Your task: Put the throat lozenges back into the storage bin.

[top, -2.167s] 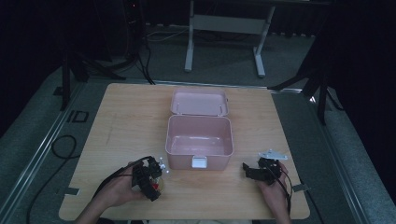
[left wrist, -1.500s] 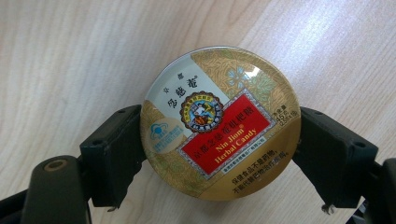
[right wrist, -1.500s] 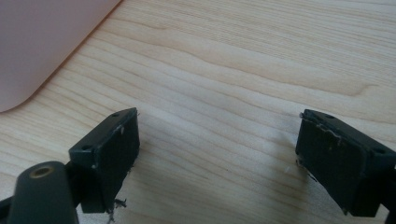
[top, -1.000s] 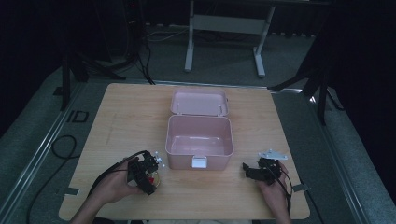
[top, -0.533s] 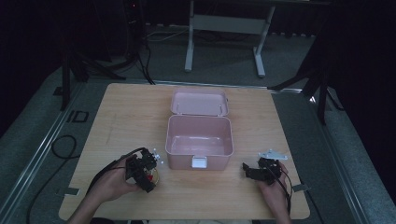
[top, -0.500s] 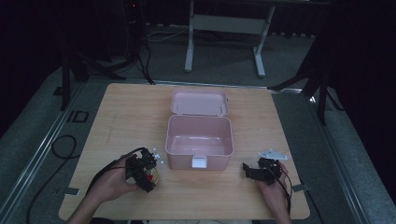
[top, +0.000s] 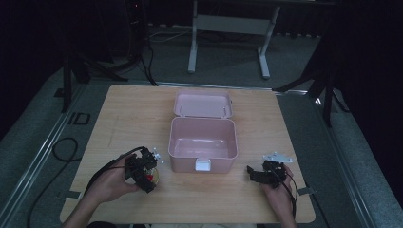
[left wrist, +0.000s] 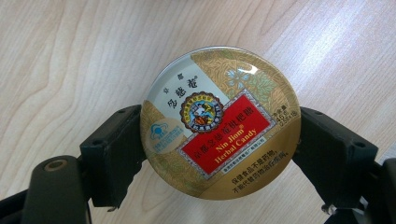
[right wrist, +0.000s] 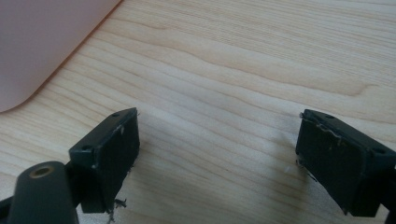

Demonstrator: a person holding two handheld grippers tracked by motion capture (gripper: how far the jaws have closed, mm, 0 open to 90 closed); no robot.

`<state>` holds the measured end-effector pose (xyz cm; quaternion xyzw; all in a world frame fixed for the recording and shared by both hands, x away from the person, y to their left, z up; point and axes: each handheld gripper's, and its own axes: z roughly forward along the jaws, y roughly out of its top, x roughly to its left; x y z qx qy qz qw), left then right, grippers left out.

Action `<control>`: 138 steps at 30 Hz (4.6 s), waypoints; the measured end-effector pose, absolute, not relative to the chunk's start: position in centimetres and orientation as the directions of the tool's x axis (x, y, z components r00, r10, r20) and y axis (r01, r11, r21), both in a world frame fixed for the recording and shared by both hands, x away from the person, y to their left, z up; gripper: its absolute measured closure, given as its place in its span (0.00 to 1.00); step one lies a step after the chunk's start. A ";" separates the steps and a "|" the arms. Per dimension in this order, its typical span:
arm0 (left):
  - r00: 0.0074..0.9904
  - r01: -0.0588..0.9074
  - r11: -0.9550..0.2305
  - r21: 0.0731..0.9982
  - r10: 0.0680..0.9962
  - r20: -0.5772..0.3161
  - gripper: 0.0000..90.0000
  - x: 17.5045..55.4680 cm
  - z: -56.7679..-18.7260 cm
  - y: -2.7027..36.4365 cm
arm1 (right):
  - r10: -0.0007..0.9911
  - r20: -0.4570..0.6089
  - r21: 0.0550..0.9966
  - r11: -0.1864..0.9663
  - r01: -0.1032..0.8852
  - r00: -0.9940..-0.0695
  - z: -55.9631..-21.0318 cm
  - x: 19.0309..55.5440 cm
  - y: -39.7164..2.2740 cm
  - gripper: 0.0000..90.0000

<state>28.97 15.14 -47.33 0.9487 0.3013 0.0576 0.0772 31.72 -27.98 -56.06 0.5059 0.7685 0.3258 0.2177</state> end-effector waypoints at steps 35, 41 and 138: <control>0.793 0.571 -0.792 0.218 0.600 0.102 0.22 30.2 -42.9 16.5 | 0.919 -0.005 0.721 0.276 0.636 -0.394 -56.1 31.7 -28.0 0.15; 0.791 0.573 -0.788 0.226 0.604 0.100 0.22 30.5 -42.3 16.6 | 0.919 -0.005 0.721 0.276 0.636 -0.394 -56.1 31.7 -28.0 0.15; 0.848 0.490 -0.838 0.240 0.522 0.093 0.22 35.7 -36.1 13.9 | 0.919 -0.003 0.722 0.275 0.635 -0.394 -56.0 31.7 -28.0 0.15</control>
